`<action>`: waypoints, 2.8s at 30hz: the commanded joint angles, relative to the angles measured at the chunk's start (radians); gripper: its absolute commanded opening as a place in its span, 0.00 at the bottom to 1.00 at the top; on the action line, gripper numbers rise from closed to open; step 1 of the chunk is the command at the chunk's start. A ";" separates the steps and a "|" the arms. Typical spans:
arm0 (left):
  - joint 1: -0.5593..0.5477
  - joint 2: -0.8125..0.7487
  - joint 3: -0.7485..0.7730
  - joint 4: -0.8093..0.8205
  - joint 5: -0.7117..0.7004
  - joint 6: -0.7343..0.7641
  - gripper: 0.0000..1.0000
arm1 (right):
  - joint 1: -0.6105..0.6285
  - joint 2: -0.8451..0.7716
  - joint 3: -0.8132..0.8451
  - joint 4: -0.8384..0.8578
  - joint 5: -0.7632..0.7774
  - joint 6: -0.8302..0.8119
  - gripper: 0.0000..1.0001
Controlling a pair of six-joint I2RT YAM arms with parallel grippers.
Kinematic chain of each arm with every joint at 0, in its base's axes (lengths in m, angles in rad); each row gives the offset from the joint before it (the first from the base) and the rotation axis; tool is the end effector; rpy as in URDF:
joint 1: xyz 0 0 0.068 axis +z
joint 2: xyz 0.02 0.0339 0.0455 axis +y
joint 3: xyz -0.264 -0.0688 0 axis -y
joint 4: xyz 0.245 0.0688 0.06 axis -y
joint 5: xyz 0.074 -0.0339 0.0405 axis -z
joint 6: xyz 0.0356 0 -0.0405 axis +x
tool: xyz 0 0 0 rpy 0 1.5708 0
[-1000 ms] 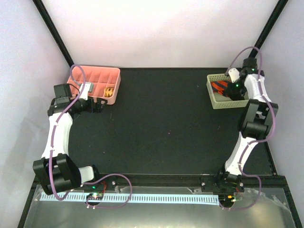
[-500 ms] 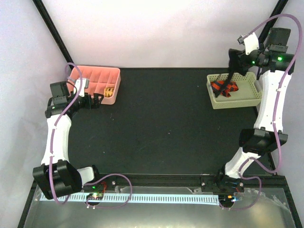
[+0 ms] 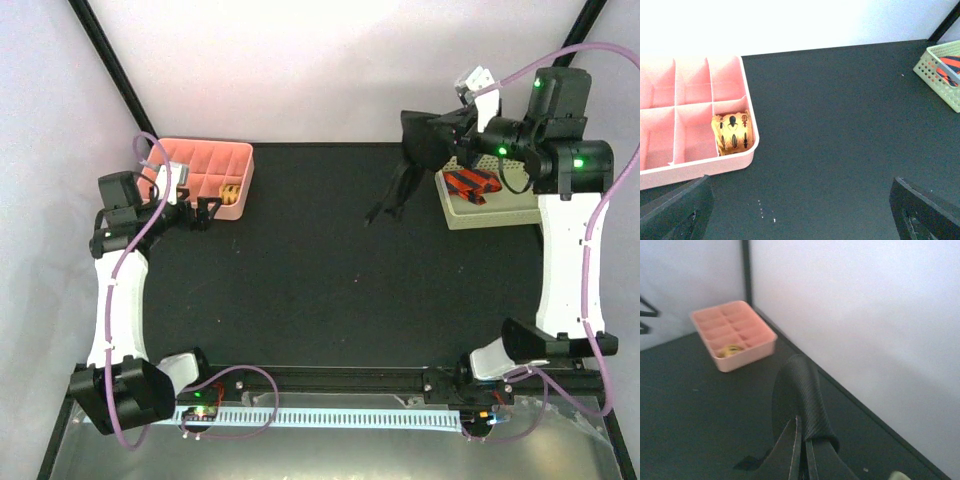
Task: Roll the ties
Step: Put down the tie at the center of the board, then flatten out the tie at the center of the board.
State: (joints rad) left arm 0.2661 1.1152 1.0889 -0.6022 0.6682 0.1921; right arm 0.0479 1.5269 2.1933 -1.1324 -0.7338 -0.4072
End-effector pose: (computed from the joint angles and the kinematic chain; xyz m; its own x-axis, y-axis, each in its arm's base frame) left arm 0.2304 0.0399 0.3442 -0.5039 0.0180 -0.8636 0.3803 0.9023 -0.2031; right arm 0.2522 0.0360 0.5307 -0.1613 -0.3022 -0.9395 -0.7591 0.6463 -0.0775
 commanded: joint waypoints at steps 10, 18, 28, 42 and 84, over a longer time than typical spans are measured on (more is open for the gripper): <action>-0.006 -0.041 0.063 -0.106 0.124 0.172 0.99 | -0.271 -0.168 -0.905 0.153 -0.186 0.128 0.63; -0.089 0.012 0.058 -0.174 0.157 0.314 0.99 | -0.440 -0.214 -1.074 0.194 0.071 -0.022 0.84; -0.340 0.099 -0.024 -0.123 0.096 0.318 0.99 | -0.183 -0.344 -1.252 0.279 0.147 -0.208 0.78; -0.345 0.142 -0.014 -0.204 0.088 0.328 0.99 | 0.413 -0.207 -1.429 0.558 0.541 -0.186 0.70; -1.023 0.784 0.153 0.137 -0.187 0.341 0.62 | -0.183 -0.205 -1.224 0.294 0.509 -0.227 0.02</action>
State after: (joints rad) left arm -0.7383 1.8462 1.1778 -0.4973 0.5091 0.5610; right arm -0.1162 1.3128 0.9501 -0.7845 -0.1959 -0.6052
